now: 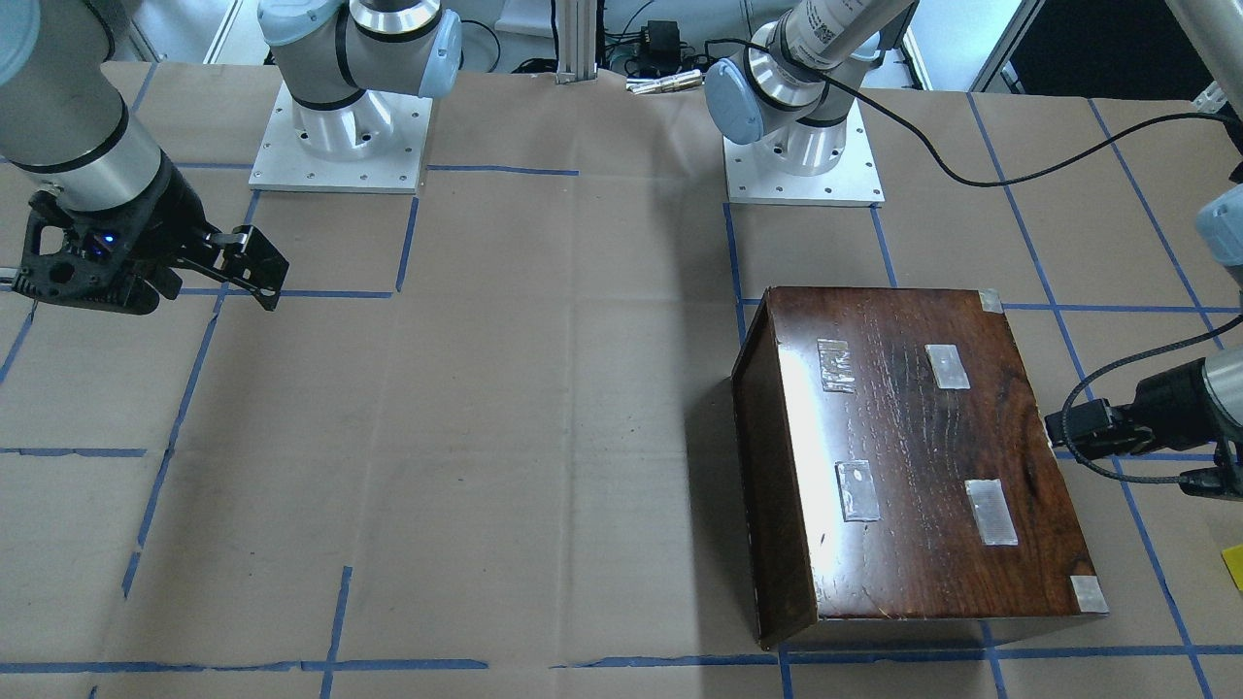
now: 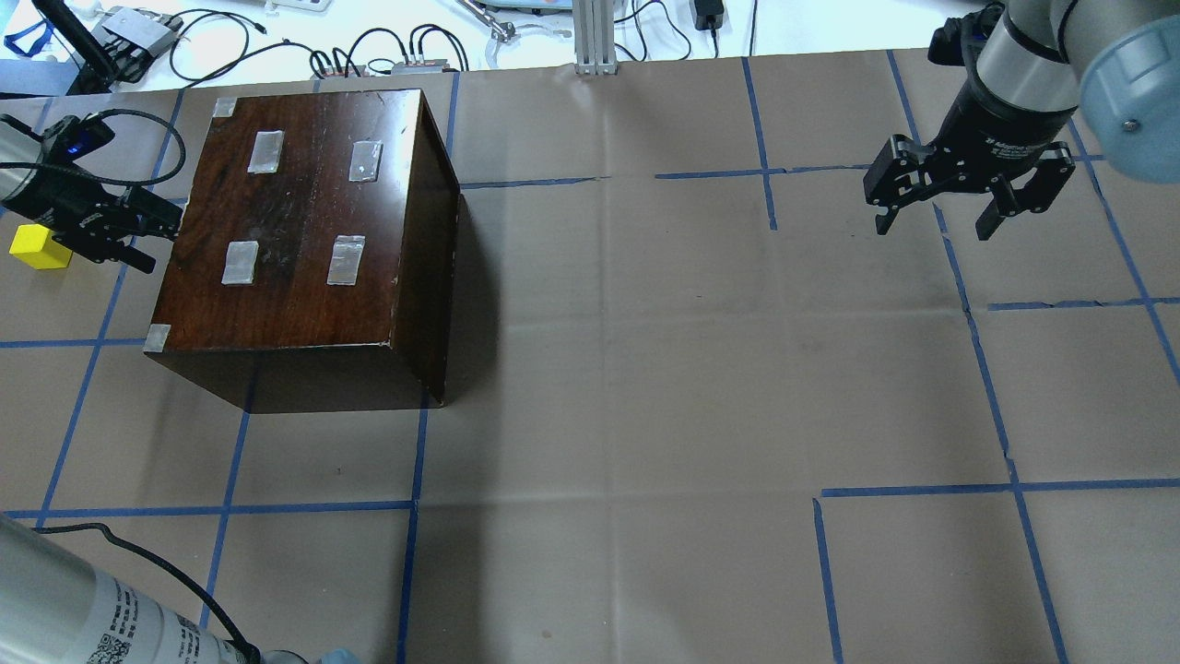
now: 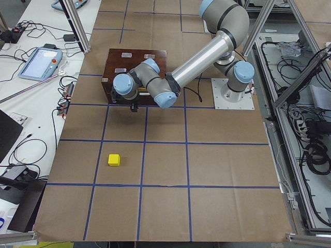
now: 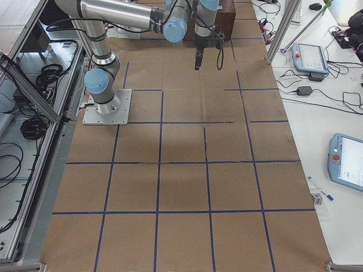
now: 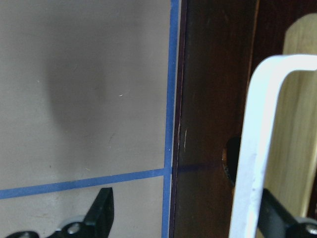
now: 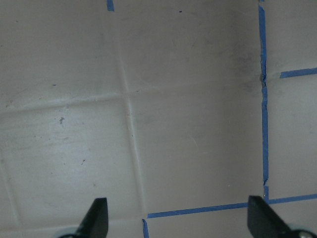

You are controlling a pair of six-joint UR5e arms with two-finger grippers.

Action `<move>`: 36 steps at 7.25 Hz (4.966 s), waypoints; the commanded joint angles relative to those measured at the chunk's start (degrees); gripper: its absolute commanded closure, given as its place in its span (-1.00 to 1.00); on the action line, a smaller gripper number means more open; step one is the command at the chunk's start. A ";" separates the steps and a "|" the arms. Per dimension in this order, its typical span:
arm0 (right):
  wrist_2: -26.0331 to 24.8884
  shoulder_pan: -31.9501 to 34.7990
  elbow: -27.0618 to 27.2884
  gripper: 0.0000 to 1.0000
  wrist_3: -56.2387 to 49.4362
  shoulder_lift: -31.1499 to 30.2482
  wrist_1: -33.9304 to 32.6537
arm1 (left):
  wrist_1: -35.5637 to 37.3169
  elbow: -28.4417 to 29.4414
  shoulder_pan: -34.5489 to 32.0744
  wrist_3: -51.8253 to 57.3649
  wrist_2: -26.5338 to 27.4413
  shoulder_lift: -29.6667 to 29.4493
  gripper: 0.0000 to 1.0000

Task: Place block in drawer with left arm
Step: 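Hook the left gripper onto the white drawer handle, then pull the drawer open away from the cabinet with the left gripper, then lower the left gripper onto the yellow cube and close it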

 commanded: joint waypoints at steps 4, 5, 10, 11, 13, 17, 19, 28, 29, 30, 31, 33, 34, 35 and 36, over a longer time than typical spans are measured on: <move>0.00 0.00 0.00 -1.00 0.02 0.00 0.00 | -0.09 -0.07 0.05 0.44 0.74 -0.22 -0.98; 0.00 0.00 0.00 -1.00 -0.07 0.00 0.00 | -0.09 -0.07 0.14 0.61 0.74 -0.22 -0.98; 0.00 0.00 -0.08 -1.00 -0.07 0.00 0.00 | -0.09 0.98 1.36 0.88 7.84 -0.57 -0.98; 0.00 0.00 0.00 -1.00 -0.07 0.00 0.00 | -0.09 1.25 2.59 0.97 9.16 -0.49 -0.98; 0.00 0.00 0.00 -1.00 -0.07 0.00 0.00 | 0.00 1.33 4.53 2.98 9.44 -0.57 -0.98; 0.00 0.00 0.00 -1.00 -0.07 0.00 0.00 | -0.09 3.00 7.96 5.88 10.83 -1.27 -0.98; 0.00 0.00 0.00 -1.00 -0.07 0.00 0.00 | 0.00 3.88 8.84 5.98 13.03 -1.54 -0.98; 0.00 0.00 0.00 -1.00 0.02 0.00 0.00 | 0.09 15.00 9.90 8.35 15.68 -5.65 -0.98; 0.00 0.00 0.00 -1.00 -0.07 0.00 0.00 | 0.87 18.53 9.90 8.35 15.68 -8.72 -0.98; 0.00 0.00 0.00 -1.00 -0.07 0.00 0.00 | 6.71 21.87 9.90 8.35 15.68 -13.18 -0.98; 0.00 0.00 0.00 -1.00 0.02 0.00 0.00 | 8.94 23.21 9.90 8.18 15.59 -15.93 -0.98; 0.00 0.00 -0.08 -1.00 -0.07 0.00 0.00 | 17.34 24.54 9.64 8.26 15.68 -20.24 -0.98; 0.00 0.00 0.00 -1.00 -0.07 0.00 0.00 | 18.71 25.32 9.46 8.00 15.42 -21.74 -0.98; 0.00 0.00 0.00 -1.00 0.02 0.00 0.00 | 18.72 26.46 9.46 8.00 15.07 -23.15 -0.98; 0.00 0.00 0.00 -1.00 -0.07 0.00 0.00 | 18.89 28.13 9.37 7.82 14.63 -25.34 -0.98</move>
